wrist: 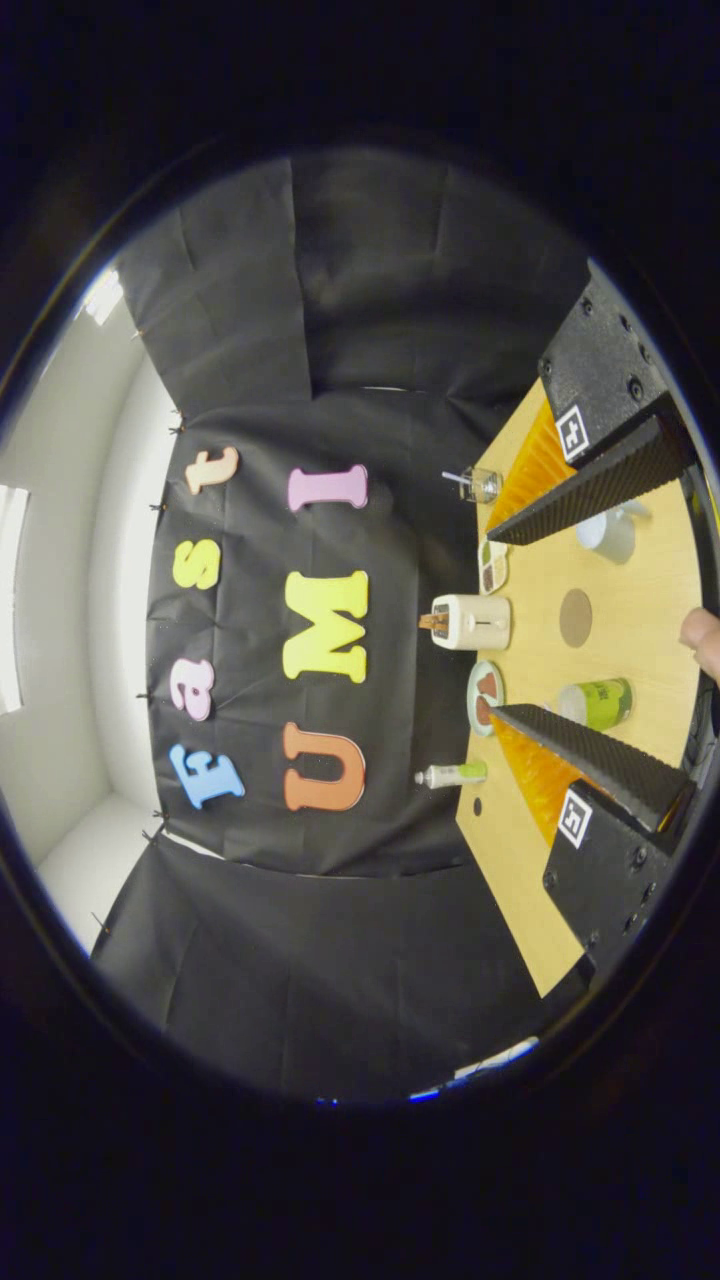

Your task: Take the bottle from table, then pour the juice into the cup, finally place the bottle on the coaster

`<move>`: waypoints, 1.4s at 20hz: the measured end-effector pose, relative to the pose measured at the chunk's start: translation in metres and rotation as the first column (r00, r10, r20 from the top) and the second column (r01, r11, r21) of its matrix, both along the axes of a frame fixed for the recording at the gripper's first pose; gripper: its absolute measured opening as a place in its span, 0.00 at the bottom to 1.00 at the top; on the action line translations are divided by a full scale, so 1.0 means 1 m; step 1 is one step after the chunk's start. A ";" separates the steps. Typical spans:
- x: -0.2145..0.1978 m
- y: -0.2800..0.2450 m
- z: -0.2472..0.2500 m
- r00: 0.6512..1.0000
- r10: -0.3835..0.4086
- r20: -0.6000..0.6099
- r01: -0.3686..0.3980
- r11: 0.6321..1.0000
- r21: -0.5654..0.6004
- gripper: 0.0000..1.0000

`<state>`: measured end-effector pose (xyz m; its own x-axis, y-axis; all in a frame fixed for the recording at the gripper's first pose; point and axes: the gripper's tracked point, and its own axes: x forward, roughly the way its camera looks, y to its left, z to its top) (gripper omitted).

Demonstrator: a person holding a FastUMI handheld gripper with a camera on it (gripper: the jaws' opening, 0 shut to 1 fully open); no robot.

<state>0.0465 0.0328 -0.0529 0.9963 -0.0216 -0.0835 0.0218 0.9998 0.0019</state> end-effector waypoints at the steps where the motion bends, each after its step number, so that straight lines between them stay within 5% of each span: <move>1: 0.006 0.003 -0.007 1.000 0.002 -0.010 -0.002 1.000 0.002 1.00; 12: 0.070 0.051 -0.077 0.996 0.070 -0.054 -0.068 0.997 0.036 1.00; 28: 0.134 0.071 -0.154 0.996 -0.005 -0.084 0.004 1.000 -0.013 1.00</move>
